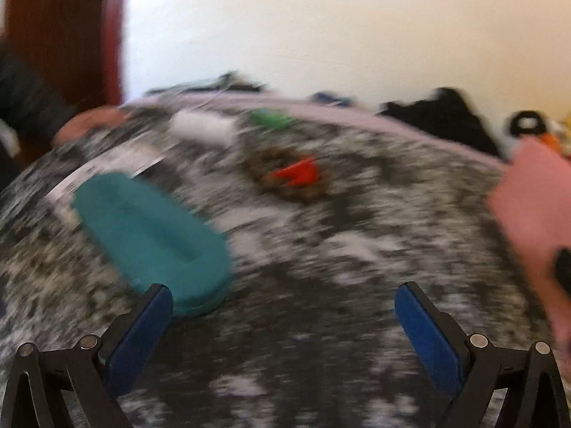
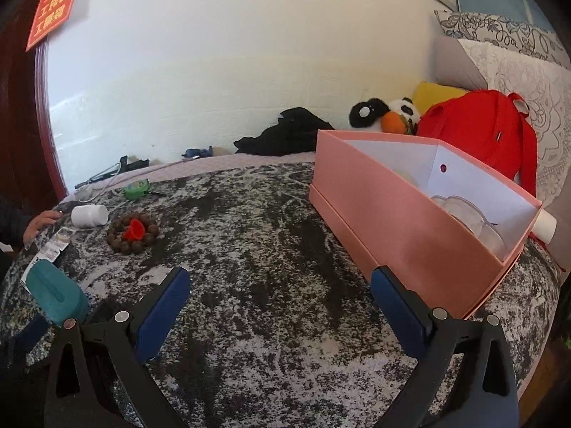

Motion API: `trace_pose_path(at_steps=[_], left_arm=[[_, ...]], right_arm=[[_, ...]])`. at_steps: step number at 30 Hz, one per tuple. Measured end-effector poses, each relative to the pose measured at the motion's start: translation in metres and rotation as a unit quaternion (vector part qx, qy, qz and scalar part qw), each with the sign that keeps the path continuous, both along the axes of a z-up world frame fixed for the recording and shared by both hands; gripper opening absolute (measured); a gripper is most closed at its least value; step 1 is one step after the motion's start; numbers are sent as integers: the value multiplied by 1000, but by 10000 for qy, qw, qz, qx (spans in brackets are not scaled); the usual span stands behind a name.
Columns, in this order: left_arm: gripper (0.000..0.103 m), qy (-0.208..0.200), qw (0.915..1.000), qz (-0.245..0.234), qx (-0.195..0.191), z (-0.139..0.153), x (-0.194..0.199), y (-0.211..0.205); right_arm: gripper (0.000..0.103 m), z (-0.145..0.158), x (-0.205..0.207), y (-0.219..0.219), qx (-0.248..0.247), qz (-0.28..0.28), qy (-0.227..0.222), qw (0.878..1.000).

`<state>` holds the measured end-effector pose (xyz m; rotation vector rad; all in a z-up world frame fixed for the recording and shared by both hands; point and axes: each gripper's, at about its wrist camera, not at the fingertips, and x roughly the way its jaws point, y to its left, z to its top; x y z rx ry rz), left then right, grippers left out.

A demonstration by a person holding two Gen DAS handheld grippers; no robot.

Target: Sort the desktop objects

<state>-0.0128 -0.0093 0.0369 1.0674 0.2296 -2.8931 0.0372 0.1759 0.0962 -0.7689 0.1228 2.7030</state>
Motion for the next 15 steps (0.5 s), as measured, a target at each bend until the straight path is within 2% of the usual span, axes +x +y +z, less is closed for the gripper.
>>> trace_pose_path(at_steps=[7, 10, 15], left_arm=[[102, -719, 9974, -39, -42, -27, -11, -7], [102, -532, 9982, -134, -252, -20, -3, -2], [102, -41, 9992, -305, -269, 2, 17, 1]], right_arm=[[103, 0, -2, 4, -130, -35, 2, 9999], [103, 1, -3, 5, -158, -22, 4, 9999], [103, 1, -2, 9, -246, -17, 22, 9997]])
